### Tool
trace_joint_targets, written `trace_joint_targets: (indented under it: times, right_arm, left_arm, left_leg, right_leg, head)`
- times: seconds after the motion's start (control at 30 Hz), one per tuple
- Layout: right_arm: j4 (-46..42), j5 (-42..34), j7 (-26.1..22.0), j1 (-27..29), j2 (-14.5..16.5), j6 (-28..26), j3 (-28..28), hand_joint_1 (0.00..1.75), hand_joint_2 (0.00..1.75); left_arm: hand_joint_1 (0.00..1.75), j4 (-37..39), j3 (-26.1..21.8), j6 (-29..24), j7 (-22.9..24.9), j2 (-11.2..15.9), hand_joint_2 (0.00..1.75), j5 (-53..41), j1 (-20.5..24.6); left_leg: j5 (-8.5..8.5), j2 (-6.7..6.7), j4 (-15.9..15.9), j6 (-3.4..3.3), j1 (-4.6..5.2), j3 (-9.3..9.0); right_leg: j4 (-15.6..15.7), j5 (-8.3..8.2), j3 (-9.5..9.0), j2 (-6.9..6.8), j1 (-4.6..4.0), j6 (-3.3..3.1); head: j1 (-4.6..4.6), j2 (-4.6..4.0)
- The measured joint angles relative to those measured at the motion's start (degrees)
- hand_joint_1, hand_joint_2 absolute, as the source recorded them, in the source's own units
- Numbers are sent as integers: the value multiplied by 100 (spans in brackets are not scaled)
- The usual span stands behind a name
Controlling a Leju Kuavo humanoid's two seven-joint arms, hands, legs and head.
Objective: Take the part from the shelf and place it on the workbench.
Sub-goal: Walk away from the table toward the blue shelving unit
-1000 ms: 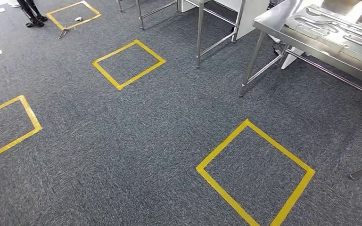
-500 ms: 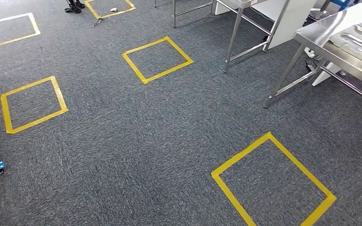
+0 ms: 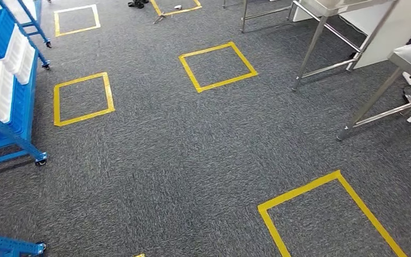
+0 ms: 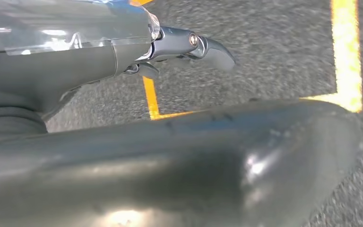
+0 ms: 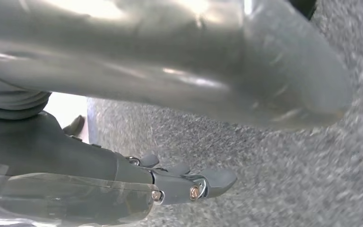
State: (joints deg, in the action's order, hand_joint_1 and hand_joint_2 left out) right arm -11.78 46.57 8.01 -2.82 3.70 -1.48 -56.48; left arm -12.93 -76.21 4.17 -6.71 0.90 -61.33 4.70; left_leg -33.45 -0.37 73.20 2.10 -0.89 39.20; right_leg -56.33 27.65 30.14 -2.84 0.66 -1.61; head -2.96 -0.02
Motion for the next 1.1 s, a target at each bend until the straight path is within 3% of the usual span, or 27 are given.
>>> trace_joint_targets:
  times: [0.03,0.1,0.17,0.2,0.27,0.33,0.4,0.43,0.47,0.5,0.53,0.6,0.63,0.7,0.77,0.83,0.9,0.97,1.0,1.03,1.1]
  right_arm:
    - [0,9,-12,-4,3,3,0,0,0]
    - [0,17,-83,-8,11,8,0,0,0]
    - [0,18,-223,-10,18,16,0,0,0]
    - [0,17,-302,-14,19,21,0,0,0]
    - [0,21,-435,-33,23,28,0,0,0]
    - [0,54,-503,-44,26,27,0,0,0]
    - [1,102,-520,-36,27,49,0,0,0]
    - [1,123,-521,-31,27,65,1,0,0]
    - [2,141,-525,-27,27,78,1,0,0]
    - [2,157,-531,-24,26,79,2,0,0]
    - [2,175,-545,-22,24,67,3,0,0]
    - [2,226,-596,-17,-3,37,12,0,0]
    - [2,256,-625,-15,-22,32,23,0,0]
    - [2,302,-668,-20,-73,43,49,0,0]
    - [1,329,-694,-39,-107,69,72,0,0]
    - [0,374,-692,-40,-132,87,86,0,0]
    - [0,433,-634,-16,-160,89,93,0,0]
    - [0,479,-528,1,-187,89,101,0,0]
    - [0,495,-477,4,-199,90,104,0,0]
    - [0,507,-440,1,-207,95,108,0,0]
    - [-1,533,-407,-4,-221,112,120,0,0]
  left_arm:
    - [0,-1,8,-3,-1,2,0,0,-13]
    - [0,-4,24,-7,-12,7,0,-3,-17]
    - [0,-8,37,-4,-56,8,0,-6,-10]
    - [0,-9,41,-1,-85,7,0,-7,-13]
    - [0,-10,44,14,-155,8,0,9,-30]
    - [0,-10,43,15,-239,9,0,60,-31]
    - [0,-10,41,-43,-316,4,0,108,-10]
    - [0,-10,41,-92,-347,-2,0,115,-1]
    - [0,-10,41,-137,-366,-13,0,110,1]
    - [0,-9,41,-171,-376,-27,0,100,-3]
    - [0,-9,41,-195,-374,-44,0,90,-8]
    - [0,-6,41,-218,-336,-99,0,87,-12]
    - [0,-5,41,-228,-309,-130,0,96,-9]
    - [0,-2,40,-249,-263,-184,0,116,-17]
    - [0,-1,39,-255,-241,-214,0,123,-46]
    - [0,0,39,-219,-233,-237,0,132,-61]
    - [0,1,39,-154,-234,-250,0,158,-40]
    - [0,1,33,-95,-246,-251,0,199,-28]
    - [0,1,26,-73,-256,-251,0,222,-34]
    - [0,1,17,-57,-265,-251,0,239,-44]
    - [0,1,0,-37,-280,-250,0,271,-49]
  left_leg:
    - [169,38,-257,6,-6,-143]
    - [529,286,-1094,-17,0,-599]
    - [659,473,-1571,-82,23,-835]
    - [641,468,-1603,-119,36,-835]
    - [666,328,-1621,-188,27,-821]
    - [704,195,-1650,-256,8,-831]
    - [729,64,-1656,-297,6,-815]
    - [734,-10,-1654,-307,13,-805]
    - [738,-88,-1653,-314,22,-802]
    - [739,-169,-1652,-316,30,-806]
    - [739,-256,-1651,-316,36,-816]
    - [740,-413,-1649,-307,45,-831]
    - [741,-485,-1643,-291,50,-827]
    - [754,-605,-1640,-231,38,-794]
    - [764,-678,-1647,-162,21,-768]
    - [620,-472,-1439,-119,32,-660]
    - [263,-154,-790,-81,28,-344]
    - [9,-40,-121,-30,3,-18]
    - [30,-18,-27,-8,-9,24]
    - [164,10,-180,8,-21,-59]
    - [534,207,-976,7,-30,-481]
  right_leg:
    - [-5,14,-12,-76,2,14]
    - [-32,56,-45,-217,-9,61]
    - [-62,100,-75,-337,-36,125]
    - [-66,113,-89,-393,-48,155]
    - [-78,143,-120,-453,-34,217]
    - [-341,349,-23,-205,-4,271]
    - [-1054,746,318,145,12,294]
    - [-1439,899,513,223,12,296]
    - [-1682,945,646,252,11,292]
    - [-1712,868,683,266,9,279]
    - [-1499,675,605,292,7,255]
    - [-707,228,268,504,3,185]
    - [-370,86,128,618,0,159]
    - [-119,37,28,714,-18,131]
    - [-68,10,12,583,-17,100]
    - [19,-23,-28,437,9,42]
    - [59,-33,-46,267,5,-1]
    - [53,-23,-45,101,-7,-8]
    - [48,-14,-47,26,-8,-2]
    - [39,-1,-54,-43,-5,11]
    - [7,42,-82,-177,-5,57]
  head:
    - [0,0]
    - [0,0]
    - [0,0]
    - [0,0]
    - [1,0]
    - [1,0]
    - [1,0]
    - [1,0]
    - [1,0]
    - [1,0]
    - [1,0]
    - [1,0]
    - [1,0]
    - [1,0]
    - [0,0]
    - [0,0]
    - [-1,0]
    - [-1,0]
    - [-1,0]
    - [-1,0]
    - [-1,0]
